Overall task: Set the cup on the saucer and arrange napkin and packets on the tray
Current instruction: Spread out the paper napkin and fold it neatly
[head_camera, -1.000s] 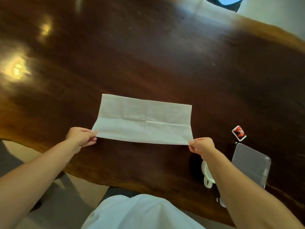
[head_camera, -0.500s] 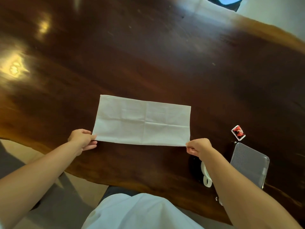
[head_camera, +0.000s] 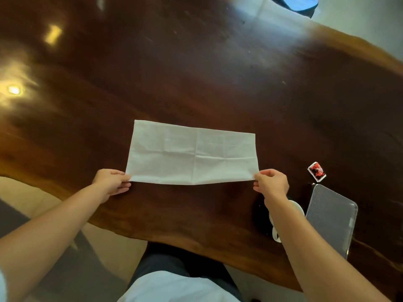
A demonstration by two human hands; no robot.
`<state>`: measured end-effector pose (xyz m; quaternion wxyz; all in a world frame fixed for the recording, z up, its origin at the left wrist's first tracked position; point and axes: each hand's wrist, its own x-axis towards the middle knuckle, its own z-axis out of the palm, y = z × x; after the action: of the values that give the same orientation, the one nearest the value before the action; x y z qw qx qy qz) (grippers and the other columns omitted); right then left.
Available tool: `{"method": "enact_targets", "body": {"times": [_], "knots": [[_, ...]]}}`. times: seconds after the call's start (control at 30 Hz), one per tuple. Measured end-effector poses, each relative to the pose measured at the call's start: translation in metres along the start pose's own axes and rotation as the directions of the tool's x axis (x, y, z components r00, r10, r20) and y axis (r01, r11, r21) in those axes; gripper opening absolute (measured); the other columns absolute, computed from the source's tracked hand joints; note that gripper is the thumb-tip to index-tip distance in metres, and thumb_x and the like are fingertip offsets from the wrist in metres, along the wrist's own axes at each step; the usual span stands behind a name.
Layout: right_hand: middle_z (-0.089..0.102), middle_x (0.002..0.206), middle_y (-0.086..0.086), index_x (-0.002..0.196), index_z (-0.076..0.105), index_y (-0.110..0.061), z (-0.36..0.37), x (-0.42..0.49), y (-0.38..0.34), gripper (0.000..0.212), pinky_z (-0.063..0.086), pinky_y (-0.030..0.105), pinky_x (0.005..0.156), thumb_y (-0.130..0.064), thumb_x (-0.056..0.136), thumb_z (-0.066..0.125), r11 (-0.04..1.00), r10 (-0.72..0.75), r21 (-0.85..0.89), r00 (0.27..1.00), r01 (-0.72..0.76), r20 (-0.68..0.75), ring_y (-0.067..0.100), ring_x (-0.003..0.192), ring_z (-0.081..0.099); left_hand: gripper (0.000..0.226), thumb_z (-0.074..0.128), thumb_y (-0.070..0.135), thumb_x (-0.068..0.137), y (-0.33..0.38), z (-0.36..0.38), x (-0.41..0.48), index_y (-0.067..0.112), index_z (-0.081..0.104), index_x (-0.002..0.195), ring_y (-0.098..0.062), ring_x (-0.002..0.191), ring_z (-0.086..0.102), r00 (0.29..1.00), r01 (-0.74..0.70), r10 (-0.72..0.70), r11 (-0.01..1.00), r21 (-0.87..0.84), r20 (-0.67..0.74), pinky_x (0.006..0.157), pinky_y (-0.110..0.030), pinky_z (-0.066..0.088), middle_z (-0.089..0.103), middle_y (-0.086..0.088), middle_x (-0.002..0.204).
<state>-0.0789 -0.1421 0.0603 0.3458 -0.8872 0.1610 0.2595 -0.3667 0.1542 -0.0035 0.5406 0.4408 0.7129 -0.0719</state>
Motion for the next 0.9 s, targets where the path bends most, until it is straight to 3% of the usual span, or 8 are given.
{"method": "enact_targets", "body": {"times": [0.23, 0.4, 0.53, 0.63, 0.77, 0.83, 0.9], "knots": [[0.071, 0.082, -0.004, 0.083, 0.067, -0.029, 0.019, -0.037, -0.020, 0.006, 0.062, 0.032, 0.067, -0.026, 0.088, 0.069, 0.944, -0.328, 0.012, 0.943, 0.329, -0.048, 0.013, 0.076, 0.070, 0.030, 0.072, 0.004, 0.089, -0.012, -0.005, 0.009, -0.001, 0.063, 0.118, -0.030, 0.091, 0.073, 0.996, -0.052, 0.055, 0.998, -0.045, 0.071, 0.083, -0.042, 0.060, 0.069, -0.020, 0.110], [0.063, 0.072, -0.018, 0.073, 0.057, -0.038, 0.048, -0.090, -0.052, 0.024, 0.045, 0.006, 0.050, -0.026, 0.090, 0.068, 0.821, -0.571, -0.046, 0.821, 0.569, -0.029, -0.007, 0.070, 0.063, 0.021, 0.073, 0.001, 0.087, -0.007, -0.016, 0.014, -0.001, 0.065, 0.106, -0.031, 0.087, 0.073, 0.979, -0.028, 0.039, 0.998, -0.057, 0.202, 0.076, -0.040, 0.059, 0.069, -0.021, 0.106], [0.066, 0.078, -0.009, 0.087, 0.068, -0.023, 0.092, -0.130, -0.071, 0.007, 0.052, 0.014, 0.060, -0.020, 0.093, 0.067, 0.750, -0.656, -0.073, 0.753, 0.658, 0.050, 0.004, 0.069, 0.064, 0.010, 0.072, 0.000, 0.088, -0.004, -0.026, 0.019, 0.002, 0.066, 0.096, -0.032, 0.090, 0.074, 0.946, -0.016, 0.033, 0.998, -0.056, 0.323, 0.073, -0.039, 0.060, 0.071, -0.020, 0.106], [0.061, 0.077, -0.011, 0.084, 0.066, -0.021, 0.136, -0.158, -0.078, 0.009, 0.049, 0.016, 0.060, -0.018, 0.093, 0.064, 0.682, -0.708, -0.133, 0.695, 0.719, 0.124, 0.004, 0.068, 0.060, 0.011, 0.070, 0.001, 0.089, -0.003, -0.030, 0.022, 0.003, 0.065, 0.099, -0.031, 0.090, 0.074, 0.922, 0.002, 0.035, 0.996, -0.094, 0.386, 0.073, -0.039, 0.059, 0.071, -0.018, 0.104], [0.063, 0.091, -0.007, 0.094, 0.066, -0.022, 0.208, -0.190, -0.060, 0.005, 0.052, 0.021, 0.070, -0.023, 0.095, 0.061, 0.630, -0.647, -0.238, 0.669, 0.739, 0.367, 0.008, 0.078, 0.058, 0.014, 0.075, 0.006, 0.087, -0.008, -0.034, 0.032, 0.005, 0.068, 0.100, -0.028, 0.087, 0.077, 0.906, 0.051, 0.002, 0.992, -0.114, 0.424, 0.067, -0.037, 0.062, 0.075, -0.015, 0.101], [0.065, 0.108, -0.001, 0.113, 0.068, -0.018, 0.232, -0.197, -0.041, 0.020, 0.055, 0.031, 0.084, -0.026, 0.096, 0.061, 0.632, -0.491, -0.303, 0.670, 0.714, 0.557, 0.014, 0.093, 0.062, 0.016, 0.075, 0.006, 0.087, -0.009, -0.037, 0.038, 0.005, 0.069, 0.101, -0.028, 0.086, 0.078, 0.887, 0.070, -0.002, 0.989, -0.129, 0.463, 0.065, -0.036, 0.063, 0.078, -0.015, 0.095], [0.066, 0.111, 0.003, 0.116, 0.069, -0.016, 0.242, -0.200, -0.022, 0.024, 0.055, 0.035, 0.089, -0.025, 0.096, 0.060, 0.602, -0.318, -0.358, 0.625, 0.714, 0.713, 0.022, 0.099, 0.064, 0.016, 0.074, 0.005, 0.088, -0.012, -0.040, 0.042, 0.005, 0.068, 0.103, -0.027, 0.084, 0.078, 0.874, 0.083, -0.002, 0.986, -0.146, 0.487, 0.061, -0.034, 0.063, 0.080, -0.012, 0.089]]}}
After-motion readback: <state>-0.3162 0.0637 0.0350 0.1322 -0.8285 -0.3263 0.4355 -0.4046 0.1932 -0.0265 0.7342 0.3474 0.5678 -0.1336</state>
